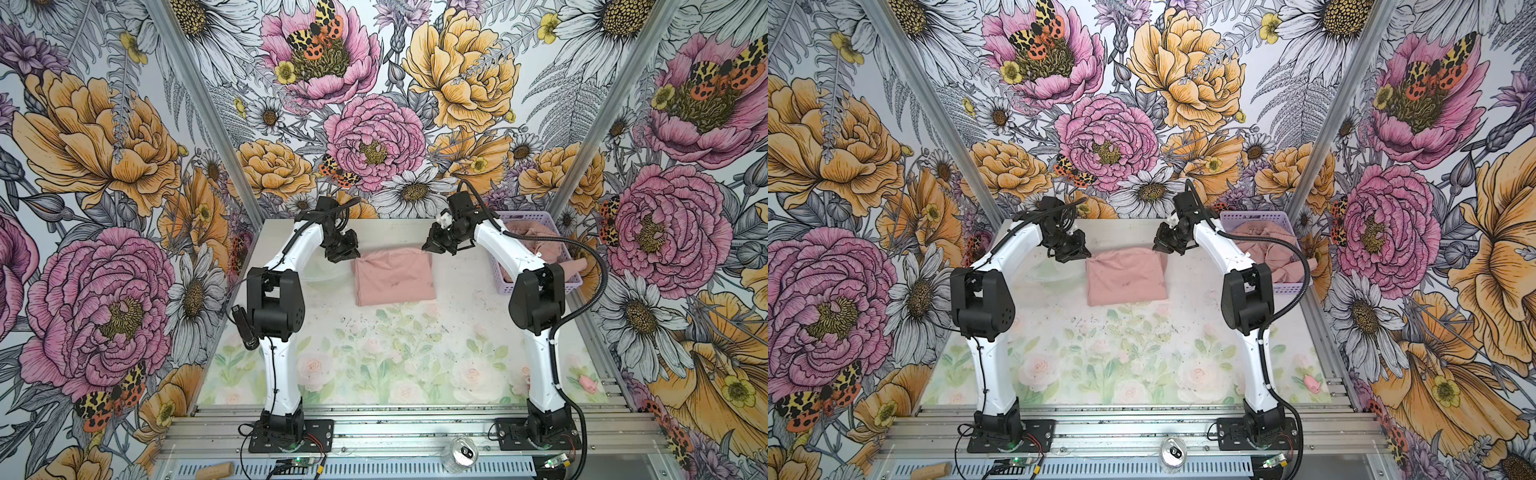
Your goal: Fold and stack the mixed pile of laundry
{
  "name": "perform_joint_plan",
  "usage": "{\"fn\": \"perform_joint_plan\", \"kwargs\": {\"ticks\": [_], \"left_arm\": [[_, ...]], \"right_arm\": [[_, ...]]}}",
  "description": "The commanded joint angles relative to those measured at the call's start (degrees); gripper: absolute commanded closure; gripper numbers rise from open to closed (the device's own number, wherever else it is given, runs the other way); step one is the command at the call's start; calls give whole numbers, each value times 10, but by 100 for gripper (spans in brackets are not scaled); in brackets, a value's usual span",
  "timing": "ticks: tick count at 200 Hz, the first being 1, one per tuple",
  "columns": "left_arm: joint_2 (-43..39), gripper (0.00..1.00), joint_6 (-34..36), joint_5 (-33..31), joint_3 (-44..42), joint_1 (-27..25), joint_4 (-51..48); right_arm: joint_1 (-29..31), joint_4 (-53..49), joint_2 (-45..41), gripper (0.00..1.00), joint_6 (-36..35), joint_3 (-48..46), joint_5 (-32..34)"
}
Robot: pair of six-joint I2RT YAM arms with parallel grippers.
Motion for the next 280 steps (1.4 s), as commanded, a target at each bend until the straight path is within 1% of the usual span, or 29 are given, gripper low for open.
{"fn": "perform_joint_plan", "kwargs": {"ticks": [1,81,86,94,102,112,121,130,144,162,184,194,229,256,280], "left_arm": [[18,100,19,6,26,8,4],[106,100,37,-3,111,21,6],[112,96,37,-5,114,22,6],[116,84,37,-11,116,24,6],[118,79,33,-17,114,27,7],[114,72,29,-26,111,30,9],[107,63,26,-38,107,34,11],[96,57,23,-50,102,37,16],[77,51,18,-66,91,40,23],[54,43,17,-77,78,39,24],[38,41,16,-69,53,24,27],[36,41,10,-60,38,12,34],[48,40,-27,-38,3,-27,84],[69,40,-40,-63,0,-32,102],[84,40,-47,-74,0,-26,116]], "right_arm": [[-3,6,28,100,-14,47,1],[-7,10,141,100,-7,174,14],[-7,11,146,100,-6,178,14],[-7,11,153,100,-6,183,16],[-8,12,161,100,-6,189,20],[-9,11,164,89,-7,194,27],[-9,12,162,78,-10,195,35],[-9,12,155,70,-15,193,45],[-8,11,139,64,-22,182,61],[-4,12,109,59,-35,153,83],[5,14,93,58,-43,128,76],[14,16,95,58,-43,121,67],[32,31,120,57,-45,123,66],[32,32,146,57,-52,129,75],[30,32,160,58,-59,123,81]]}}
